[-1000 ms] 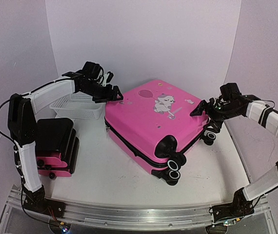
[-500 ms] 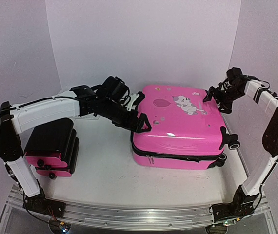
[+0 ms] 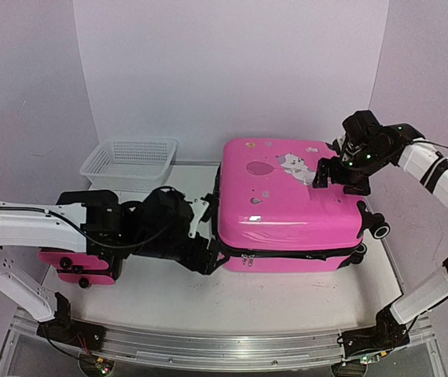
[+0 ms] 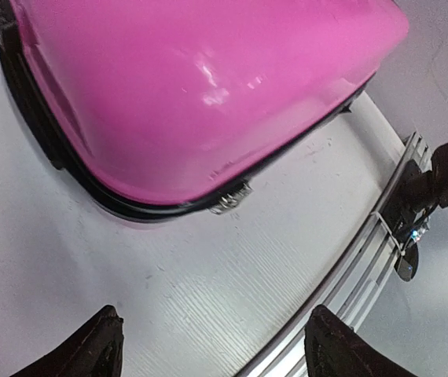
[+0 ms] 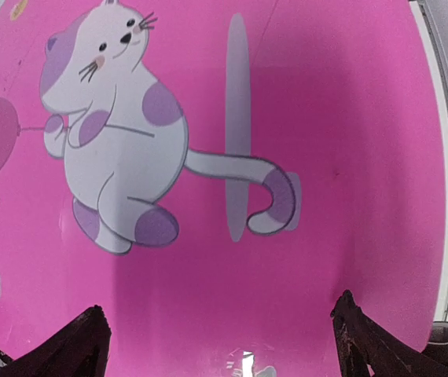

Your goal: Open, take out, and arrange the luggage

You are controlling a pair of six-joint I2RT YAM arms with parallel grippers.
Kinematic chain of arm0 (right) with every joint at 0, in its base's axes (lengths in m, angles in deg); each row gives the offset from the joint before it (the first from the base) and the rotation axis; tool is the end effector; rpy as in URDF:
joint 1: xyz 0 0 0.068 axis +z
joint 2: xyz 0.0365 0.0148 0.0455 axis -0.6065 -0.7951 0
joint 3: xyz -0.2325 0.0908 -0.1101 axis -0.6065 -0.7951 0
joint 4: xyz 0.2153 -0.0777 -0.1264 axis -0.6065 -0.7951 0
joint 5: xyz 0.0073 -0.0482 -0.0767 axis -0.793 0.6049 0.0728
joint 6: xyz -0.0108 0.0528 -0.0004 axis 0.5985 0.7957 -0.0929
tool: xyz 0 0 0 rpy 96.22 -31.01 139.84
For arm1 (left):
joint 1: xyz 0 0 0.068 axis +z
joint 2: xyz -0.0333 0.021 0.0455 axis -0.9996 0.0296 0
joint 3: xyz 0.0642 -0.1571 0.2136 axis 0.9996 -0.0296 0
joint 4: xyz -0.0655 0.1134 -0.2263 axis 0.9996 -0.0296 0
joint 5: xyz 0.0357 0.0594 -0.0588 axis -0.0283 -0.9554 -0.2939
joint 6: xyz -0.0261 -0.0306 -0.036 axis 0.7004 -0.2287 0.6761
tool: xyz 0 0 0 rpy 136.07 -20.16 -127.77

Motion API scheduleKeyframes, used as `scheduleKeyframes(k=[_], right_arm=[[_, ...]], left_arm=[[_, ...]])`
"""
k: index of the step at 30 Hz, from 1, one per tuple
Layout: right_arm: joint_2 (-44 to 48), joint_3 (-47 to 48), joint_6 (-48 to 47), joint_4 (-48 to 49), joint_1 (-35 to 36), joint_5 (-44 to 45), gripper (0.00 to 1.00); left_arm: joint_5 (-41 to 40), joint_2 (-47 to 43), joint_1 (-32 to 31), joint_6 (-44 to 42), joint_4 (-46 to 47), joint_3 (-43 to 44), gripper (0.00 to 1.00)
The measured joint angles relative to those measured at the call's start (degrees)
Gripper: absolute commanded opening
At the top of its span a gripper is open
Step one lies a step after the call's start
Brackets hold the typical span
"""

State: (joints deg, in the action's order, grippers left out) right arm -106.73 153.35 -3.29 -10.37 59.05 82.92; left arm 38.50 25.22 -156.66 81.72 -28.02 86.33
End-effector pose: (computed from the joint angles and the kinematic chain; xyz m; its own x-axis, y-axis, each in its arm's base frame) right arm 0.2632 0.1059 0.3540 -0.8755 0.0834 -0.4760 -0.0362 0.9709 0.2368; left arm 0.1168 -0.2835 0.2910 -0.6540 0.2881 -0.6995 0.6503 0.6865 -0.3254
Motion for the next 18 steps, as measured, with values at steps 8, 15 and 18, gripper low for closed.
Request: scheduleKeyframes(k=[8, 15, 18], right_arm=[[-0.37, -2.16, 2.16, 3.41, 7.76, 5.86, 0.98], [-0.04, -4.26, 3.76, 8.57, 8.57, 7.37, 0.98], [-0.13, -4.42, 4.24, 9.7, 8.57, 7.32, 0.98]], left_arm=[[-2.47, 9.51, -2.64, 3.23, 5.97, -0.11, 0.73], [2.64, 17.11, 5.33, 4.13, 4.5, 7.82, 0.63], [3.69, 18.03, 7.61, 2.03, 2.32, 10.49, 0.6]])
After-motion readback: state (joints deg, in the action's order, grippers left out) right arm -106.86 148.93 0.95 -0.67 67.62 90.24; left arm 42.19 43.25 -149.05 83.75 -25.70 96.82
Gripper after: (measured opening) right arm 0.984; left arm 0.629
